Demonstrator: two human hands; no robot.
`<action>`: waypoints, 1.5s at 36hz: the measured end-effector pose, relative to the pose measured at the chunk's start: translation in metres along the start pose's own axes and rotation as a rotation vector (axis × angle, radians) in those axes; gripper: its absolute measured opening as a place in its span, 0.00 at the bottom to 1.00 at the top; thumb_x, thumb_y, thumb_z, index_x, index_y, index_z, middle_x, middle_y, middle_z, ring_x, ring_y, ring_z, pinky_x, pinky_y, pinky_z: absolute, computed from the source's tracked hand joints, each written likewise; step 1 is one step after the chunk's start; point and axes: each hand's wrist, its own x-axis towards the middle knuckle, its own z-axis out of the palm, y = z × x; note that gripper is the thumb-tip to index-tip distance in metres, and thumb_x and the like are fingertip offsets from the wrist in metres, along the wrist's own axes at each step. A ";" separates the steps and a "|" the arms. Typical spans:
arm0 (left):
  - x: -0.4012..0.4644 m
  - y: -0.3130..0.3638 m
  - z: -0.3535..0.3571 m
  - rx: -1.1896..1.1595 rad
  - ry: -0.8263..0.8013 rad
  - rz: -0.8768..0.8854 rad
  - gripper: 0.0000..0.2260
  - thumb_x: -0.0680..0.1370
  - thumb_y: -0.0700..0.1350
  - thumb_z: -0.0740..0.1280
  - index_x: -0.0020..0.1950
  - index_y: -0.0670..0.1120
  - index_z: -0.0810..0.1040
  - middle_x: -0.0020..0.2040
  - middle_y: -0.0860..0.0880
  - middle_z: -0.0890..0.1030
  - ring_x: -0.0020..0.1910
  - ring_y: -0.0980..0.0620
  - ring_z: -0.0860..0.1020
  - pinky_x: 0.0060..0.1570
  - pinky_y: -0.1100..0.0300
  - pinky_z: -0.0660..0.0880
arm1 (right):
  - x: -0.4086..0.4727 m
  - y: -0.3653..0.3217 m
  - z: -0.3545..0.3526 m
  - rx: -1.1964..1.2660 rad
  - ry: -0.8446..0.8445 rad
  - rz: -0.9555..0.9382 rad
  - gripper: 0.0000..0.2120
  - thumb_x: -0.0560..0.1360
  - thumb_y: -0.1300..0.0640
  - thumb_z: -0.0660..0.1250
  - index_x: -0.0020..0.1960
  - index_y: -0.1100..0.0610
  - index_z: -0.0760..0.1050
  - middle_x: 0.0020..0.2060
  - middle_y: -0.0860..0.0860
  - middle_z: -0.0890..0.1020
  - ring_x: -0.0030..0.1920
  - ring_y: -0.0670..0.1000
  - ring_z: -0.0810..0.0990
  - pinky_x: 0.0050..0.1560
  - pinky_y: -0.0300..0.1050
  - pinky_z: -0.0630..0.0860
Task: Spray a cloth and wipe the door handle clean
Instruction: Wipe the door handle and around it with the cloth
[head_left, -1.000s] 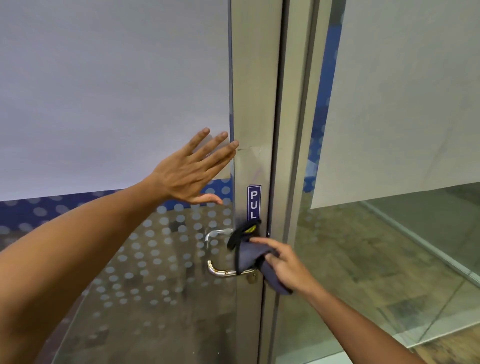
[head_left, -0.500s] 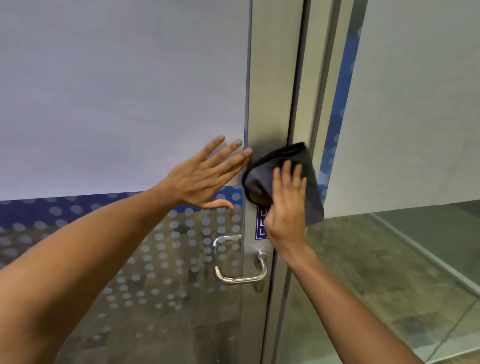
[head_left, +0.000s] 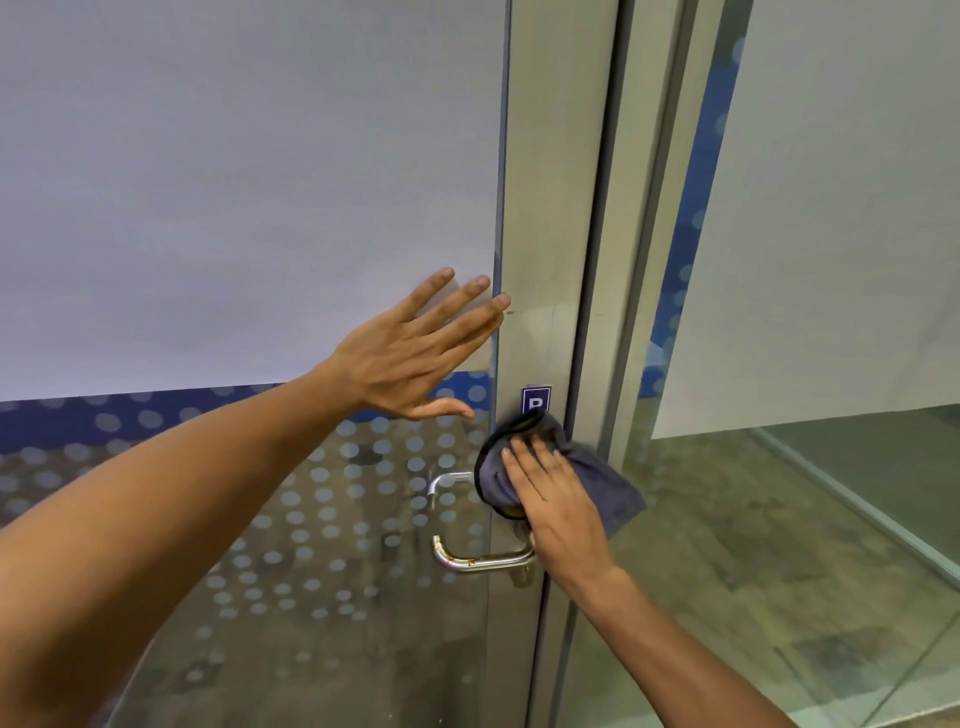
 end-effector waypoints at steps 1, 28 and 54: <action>0.000 0.000 -0.001 0.007 -0.001 0.001 0.48 0.80 0.75 0.47 0.84 0.37 0.49 0.85 0.38 0.50 0.84 0.37 0.48 0.82 0.38 0.45 | -0.004 0.002 -0.001 0.051 -0.032 -0.005 0.33 0.64 0.70 0.66 0.70 0.63 0.73 0.68 0.59 0.77 0.69 0.60 0.75 0.69 0.57 0.71; 0.001 0.001 -0.008 0.012 -0.036 0.008 0.48 0.80 0.75 0.46 0.84 0.37 0.49 0.85 0.38 0.51 0.84 0.36 0.49 0.82 0.38 0.47 | -0.036 -0.021 0.008 0.697 0.628 0.945 0.28 0.73 0.75 0.65 0.71 0.60 0.73 0.69 0.53 0.76 0.70 0.53 0.74 0.72 0.47 0.67; 0.002 0.000 -0.008 0.013 -0.030 0.012 0.48 0.80 0.75 0.46 0.84 0.37 0.49 0.85 0.38 0.52 0.84 0.36 0.51 0.81 0.38 0.46 | -0.044 0.017 0.031 -0.231 -0.176 -0.361 0.16 0.80 0.56 0.57 0.66 0.55 0.71 0.56 0.51 0.79 0.60 0.54 0.75 0.75 0.57 0.59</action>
